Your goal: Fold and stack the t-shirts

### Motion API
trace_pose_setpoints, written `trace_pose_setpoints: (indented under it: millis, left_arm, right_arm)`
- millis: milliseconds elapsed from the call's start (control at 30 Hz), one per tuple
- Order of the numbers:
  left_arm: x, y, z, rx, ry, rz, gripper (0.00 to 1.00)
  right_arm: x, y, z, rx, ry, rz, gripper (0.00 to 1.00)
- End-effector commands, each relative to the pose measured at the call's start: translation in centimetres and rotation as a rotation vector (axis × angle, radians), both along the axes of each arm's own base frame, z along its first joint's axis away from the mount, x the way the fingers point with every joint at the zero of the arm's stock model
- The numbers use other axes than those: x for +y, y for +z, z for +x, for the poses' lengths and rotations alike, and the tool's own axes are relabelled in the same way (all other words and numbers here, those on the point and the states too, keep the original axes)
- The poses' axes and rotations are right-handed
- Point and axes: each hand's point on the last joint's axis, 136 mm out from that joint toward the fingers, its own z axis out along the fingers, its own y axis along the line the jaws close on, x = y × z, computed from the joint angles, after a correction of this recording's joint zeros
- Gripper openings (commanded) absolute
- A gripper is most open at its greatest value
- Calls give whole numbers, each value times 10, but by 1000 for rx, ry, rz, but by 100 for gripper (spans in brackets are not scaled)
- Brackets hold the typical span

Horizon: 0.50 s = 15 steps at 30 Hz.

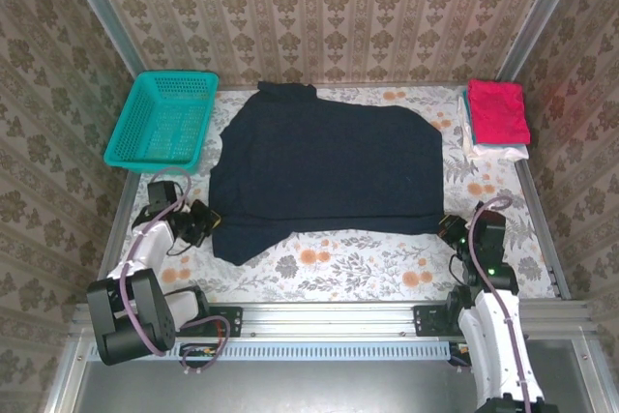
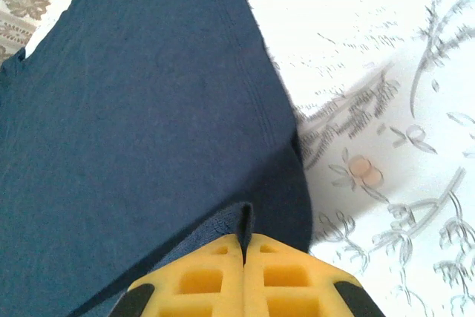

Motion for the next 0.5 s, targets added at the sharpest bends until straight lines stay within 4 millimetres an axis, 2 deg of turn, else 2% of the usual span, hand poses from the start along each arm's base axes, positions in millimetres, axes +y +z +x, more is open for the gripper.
trace_pose_setpoints:
  millis: [0,33,67,133,200,267,367,467]
  left_arm:
    - [4,-7,-16,37,21,5,13]
    - [5,-6,-17,35,29,5,14]
    - [7,-5,-17,33,38,7,17]
    - [11,-1,-19,25,55,15,27]
    - [17,10,-18,7,67,49,45]
    - [24,25,-15,-24,71,98,60]
    - [29,51,-3,-97,41,175,80]
    - [15,73,18,-143,-66,268,96]
  right_arm:
    - [-1,-25,-25,103,-83,66,0]
    - [1,-27,-29,110,-86,76,0]
    - [1,-28,-32,115,-91,80,8]
    - [2,-24,-35,100,-89,83,34]
    - [-1,-14,-36,70,-103,64,63]
    - [-5,-8,-34,43,-114,43,77]
    - [-12,6,-25,-1,-110,-20,85]
    - [-19,30,-5,-56,-82,-96,86]
